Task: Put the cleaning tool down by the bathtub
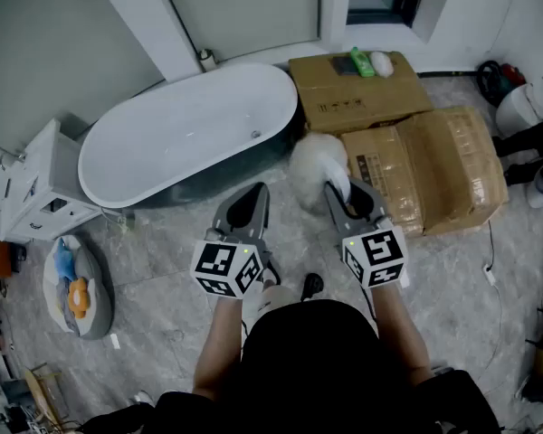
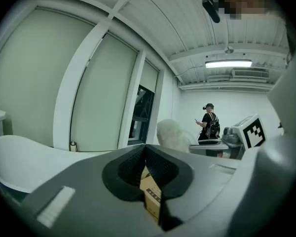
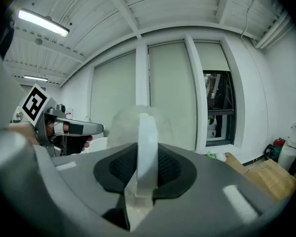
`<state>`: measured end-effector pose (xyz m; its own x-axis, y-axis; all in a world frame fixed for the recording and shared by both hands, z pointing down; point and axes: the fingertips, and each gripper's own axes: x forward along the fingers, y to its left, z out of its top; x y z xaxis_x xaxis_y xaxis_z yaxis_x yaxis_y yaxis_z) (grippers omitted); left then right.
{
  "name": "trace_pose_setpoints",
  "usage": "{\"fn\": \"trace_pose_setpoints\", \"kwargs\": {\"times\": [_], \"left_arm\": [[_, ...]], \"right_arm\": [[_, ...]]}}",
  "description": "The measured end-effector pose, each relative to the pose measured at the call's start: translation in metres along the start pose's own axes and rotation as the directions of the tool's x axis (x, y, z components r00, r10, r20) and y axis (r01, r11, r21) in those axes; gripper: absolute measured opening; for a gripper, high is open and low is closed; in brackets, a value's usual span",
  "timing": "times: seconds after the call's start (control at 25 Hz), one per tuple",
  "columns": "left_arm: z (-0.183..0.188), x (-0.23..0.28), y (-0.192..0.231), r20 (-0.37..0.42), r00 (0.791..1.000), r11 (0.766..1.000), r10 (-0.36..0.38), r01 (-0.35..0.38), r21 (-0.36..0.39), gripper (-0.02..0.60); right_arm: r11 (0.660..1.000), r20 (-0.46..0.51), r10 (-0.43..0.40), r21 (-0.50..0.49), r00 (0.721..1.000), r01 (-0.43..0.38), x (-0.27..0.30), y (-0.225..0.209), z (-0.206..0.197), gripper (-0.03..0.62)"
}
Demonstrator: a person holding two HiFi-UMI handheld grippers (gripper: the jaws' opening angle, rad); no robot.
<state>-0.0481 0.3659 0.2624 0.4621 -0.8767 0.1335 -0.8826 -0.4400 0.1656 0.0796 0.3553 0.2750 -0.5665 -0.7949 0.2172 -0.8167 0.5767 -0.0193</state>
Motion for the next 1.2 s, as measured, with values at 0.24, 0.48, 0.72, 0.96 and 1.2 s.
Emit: {"fn": "trace_pose_setpoints", "kwargs": {"times": [0.24, 0.48, 0.72, 0.96, 1.2], "left_arm": [[0.0, -0.009, -0.014, 0.0, 1.0, 1.0, -0.015, 0.015, 0.01, -0.002], [-0.008, -0.011, -0.027, -0.011, 0.999, 0.999, -0.03, 0.03, 0.016, -0.002], [-0.012, -0.013, -0.031, -0.017, 1.0, 1.0, -0.019, 0.019, 0.014, -0.002], [-0.018, -0.016, -0.028, -0.029, 1.0, 1.0, -0.011, 0.011, 0.005, -0.002], [-0.021, -0.006, -0.019, -0.031, 0.999, 1.0, -0.019, 0.019, -0.003, -0.002]], "right_arm": [[1.0, 0.019, -0.018, -0.005, 1.0, 0.018, -0.017, 0.001, 0.005, 0.094], [0.999, 0.047, -0.033, 0.031, 0.998, 0.032, -0.028, -0.003, 0.003, 0.095], [1.0, 0.056, -0.022, 0.024, 0.998, 0.021, -0.033, -0.004, 0.001, 0.095], [0.998, 0.044, -0.023, 0.054, 0.999, 0.021, -0.032, -0.008, -0.004, 0.095], [0.997, 0.016, -0.027, 0.07, 1.0, 0.025, -0.021, -0.013, -0.013, 0.095]]}}
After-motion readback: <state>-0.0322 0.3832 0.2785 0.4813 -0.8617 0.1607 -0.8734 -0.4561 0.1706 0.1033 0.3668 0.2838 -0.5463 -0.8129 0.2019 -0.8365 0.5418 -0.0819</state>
